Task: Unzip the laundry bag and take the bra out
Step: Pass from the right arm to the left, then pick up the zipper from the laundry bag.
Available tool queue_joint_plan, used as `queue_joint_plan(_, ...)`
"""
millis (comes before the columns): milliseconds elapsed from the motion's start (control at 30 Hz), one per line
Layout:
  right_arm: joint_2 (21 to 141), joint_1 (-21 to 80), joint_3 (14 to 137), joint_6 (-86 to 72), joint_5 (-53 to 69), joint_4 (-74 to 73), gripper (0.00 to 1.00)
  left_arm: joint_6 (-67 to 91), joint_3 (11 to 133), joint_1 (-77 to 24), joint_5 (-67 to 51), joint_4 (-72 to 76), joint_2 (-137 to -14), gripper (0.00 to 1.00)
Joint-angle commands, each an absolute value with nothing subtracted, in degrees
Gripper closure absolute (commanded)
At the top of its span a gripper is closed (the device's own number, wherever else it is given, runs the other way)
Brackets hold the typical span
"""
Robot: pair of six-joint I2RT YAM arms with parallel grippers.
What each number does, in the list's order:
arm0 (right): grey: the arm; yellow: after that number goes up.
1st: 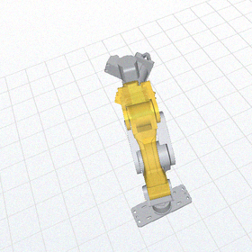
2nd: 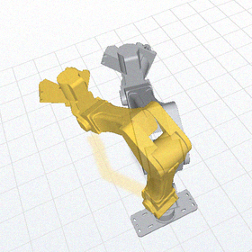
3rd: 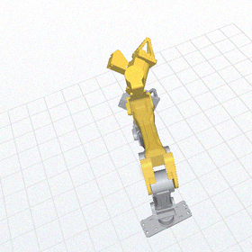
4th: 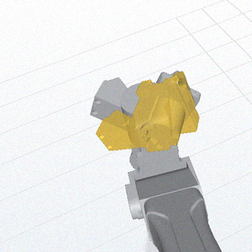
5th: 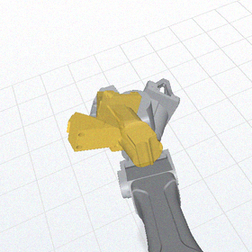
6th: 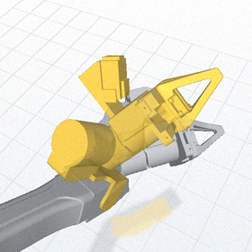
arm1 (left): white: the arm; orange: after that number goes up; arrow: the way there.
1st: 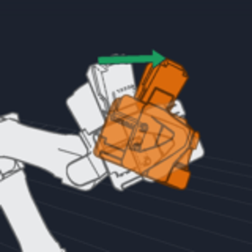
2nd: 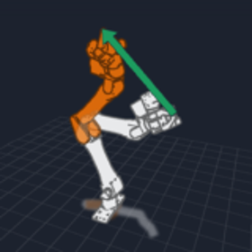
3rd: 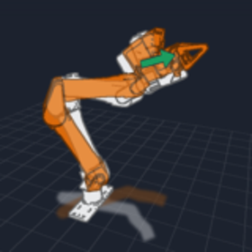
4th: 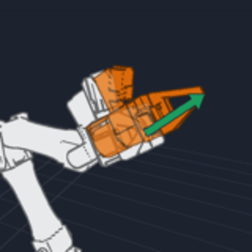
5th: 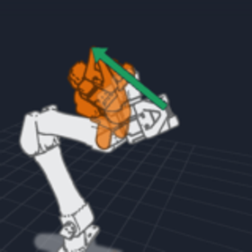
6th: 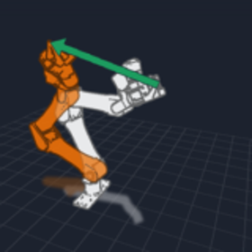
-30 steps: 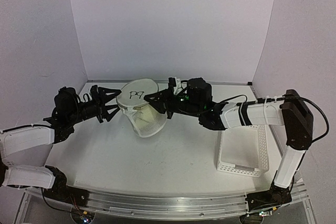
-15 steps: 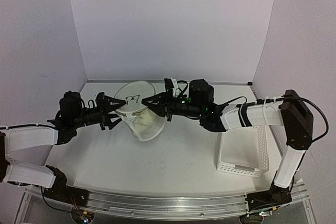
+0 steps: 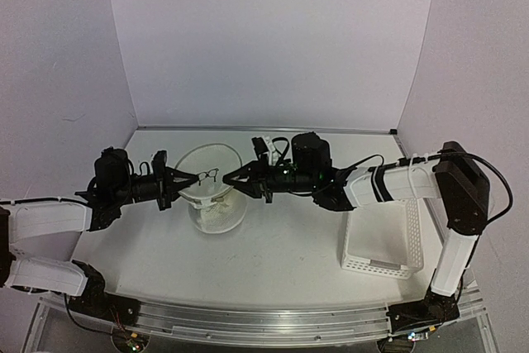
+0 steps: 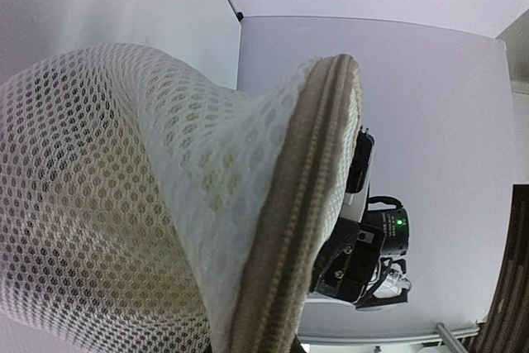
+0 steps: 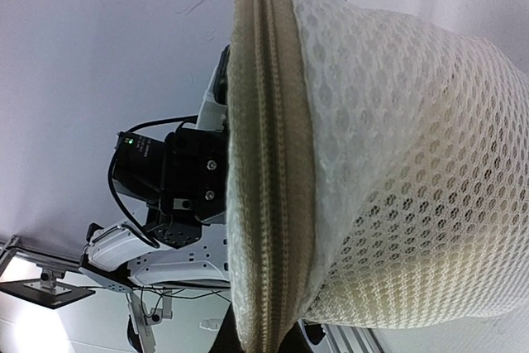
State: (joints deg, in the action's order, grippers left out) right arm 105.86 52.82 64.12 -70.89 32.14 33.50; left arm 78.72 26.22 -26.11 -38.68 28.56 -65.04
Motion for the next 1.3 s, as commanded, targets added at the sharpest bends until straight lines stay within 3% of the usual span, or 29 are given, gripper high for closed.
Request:
queue_joint_plan(0, 106.0, 53.1, 64.9, -68.9, 32.6, 34.3, 1.0, 78.3, 26.6, -26.3, -40.0, 31.4, -65.0, 1.0)
queue_joint_plan(67, 105.6, 53.2, 64.9, -68.0, 32.4, 33.0, 0.98, 78.7, 26.5, -26.3, -39.9, 31.4, -65.0, 1.0)
queue_joint_plan(333, 100.7, 53.1, 62.9, -56.3, 32.8, 21.2, 0.68, 81.0, 24.9, -26.3, -37.0, 31.4, -64.0, 1.0)
queue_joint_plan(533, 96.2, 53.1, 63.4, -46.5, 33.1, 8.5, 0.55, 83.0, 24.5, -26.3, -34.9, 31.3, -63.5, 1.0)
queue_joint_plan(800, 91.0, 55.2, 66.6, -36.0, 33.1, -3.7, 0.51, 84.8, 24.5, -26.3, -34.8, 31.3, -64.5, 1.0)
queue_joint_plan(1267, 92.7, 59.7, 68.8, -29.4, 22.9, 5.7, 0.5, 90.0, 25.1, -26.3, -37.4, 31.4, -63.4, 1.0)
